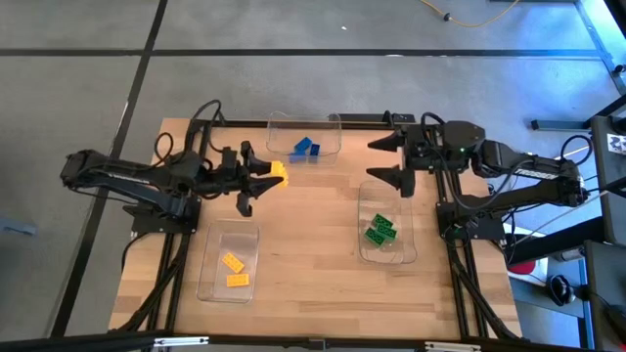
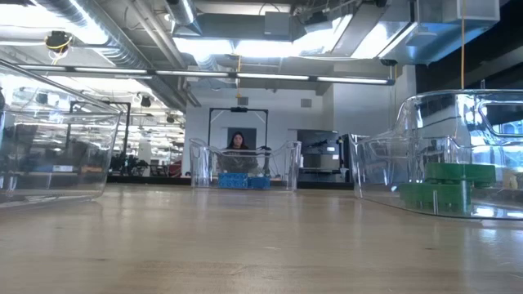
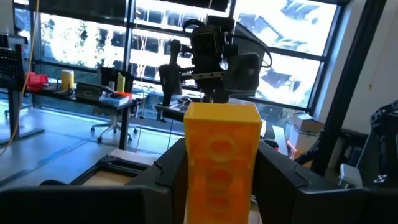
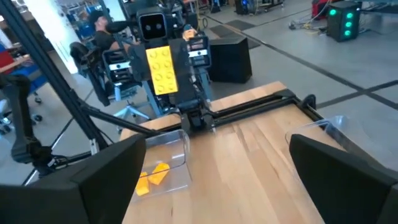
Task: Sort & place blocks by color
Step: Put the yellow block into the bottom left transparent bin
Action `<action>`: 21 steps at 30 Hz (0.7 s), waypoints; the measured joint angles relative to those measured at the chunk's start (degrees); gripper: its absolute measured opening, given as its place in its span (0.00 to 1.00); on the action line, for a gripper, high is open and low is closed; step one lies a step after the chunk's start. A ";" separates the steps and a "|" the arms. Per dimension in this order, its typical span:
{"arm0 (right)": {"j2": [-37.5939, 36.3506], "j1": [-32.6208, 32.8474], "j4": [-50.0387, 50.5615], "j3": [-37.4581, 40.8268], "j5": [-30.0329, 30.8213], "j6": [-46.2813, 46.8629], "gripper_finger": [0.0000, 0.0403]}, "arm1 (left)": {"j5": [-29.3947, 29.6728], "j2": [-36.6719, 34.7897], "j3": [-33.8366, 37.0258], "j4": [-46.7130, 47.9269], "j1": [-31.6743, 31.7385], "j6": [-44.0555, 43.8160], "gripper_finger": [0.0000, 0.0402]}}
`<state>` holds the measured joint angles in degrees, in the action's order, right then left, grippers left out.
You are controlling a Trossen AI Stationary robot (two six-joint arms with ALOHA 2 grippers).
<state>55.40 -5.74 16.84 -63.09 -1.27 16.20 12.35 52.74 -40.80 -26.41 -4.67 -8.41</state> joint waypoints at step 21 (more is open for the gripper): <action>0.04 0.00 0.22 0.00 0.80 1.57 0.99 | -3.26 -0.43 -0.04 0.23 0.68 0.00 0.31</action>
<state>55.44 -5.74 17.07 -63.09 -0.47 17.77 9.09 52.31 -40.84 -26.17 -3.99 -8.42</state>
